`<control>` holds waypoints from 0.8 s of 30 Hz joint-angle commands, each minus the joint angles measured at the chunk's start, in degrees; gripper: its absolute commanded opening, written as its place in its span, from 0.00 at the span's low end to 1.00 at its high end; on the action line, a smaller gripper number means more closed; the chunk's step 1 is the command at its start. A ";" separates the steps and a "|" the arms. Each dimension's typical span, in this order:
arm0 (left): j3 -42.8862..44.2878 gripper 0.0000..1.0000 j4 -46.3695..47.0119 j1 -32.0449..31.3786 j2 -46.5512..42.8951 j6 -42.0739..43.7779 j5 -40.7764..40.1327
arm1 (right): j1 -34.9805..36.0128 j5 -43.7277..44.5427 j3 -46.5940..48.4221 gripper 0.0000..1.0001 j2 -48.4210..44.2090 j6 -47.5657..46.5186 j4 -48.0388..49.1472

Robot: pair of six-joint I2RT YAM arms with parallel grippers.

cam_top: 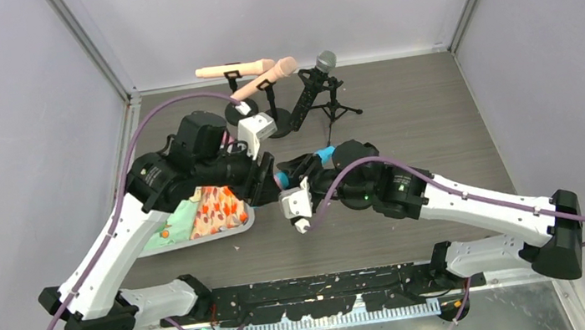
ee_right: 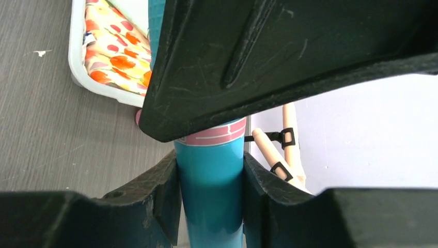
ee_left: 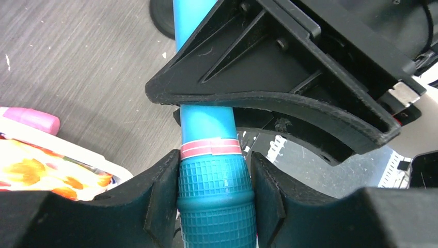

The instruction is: Attach the microphones to the stand

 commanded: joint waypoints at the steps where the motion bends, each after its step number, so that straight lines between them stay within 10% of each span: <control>1: -0.62 0.43 8.16 0.27 -2.96 -1.09 -1.61 | 0.40 2.38 -1.03 0.25 -0.69 5.89 9.19; 8: -4.01 0.99 20.95 0.27 -9.30 -3.32 -8.84 | 0.35 14.20 -2.61 0.13 1.23 21.18 17.78; 24: -22.34 1.00 45.21 0.26 -22.70 -8.20 -15.04 | 0.34 39.42 0.11 0.01 4.64 78.21 42.62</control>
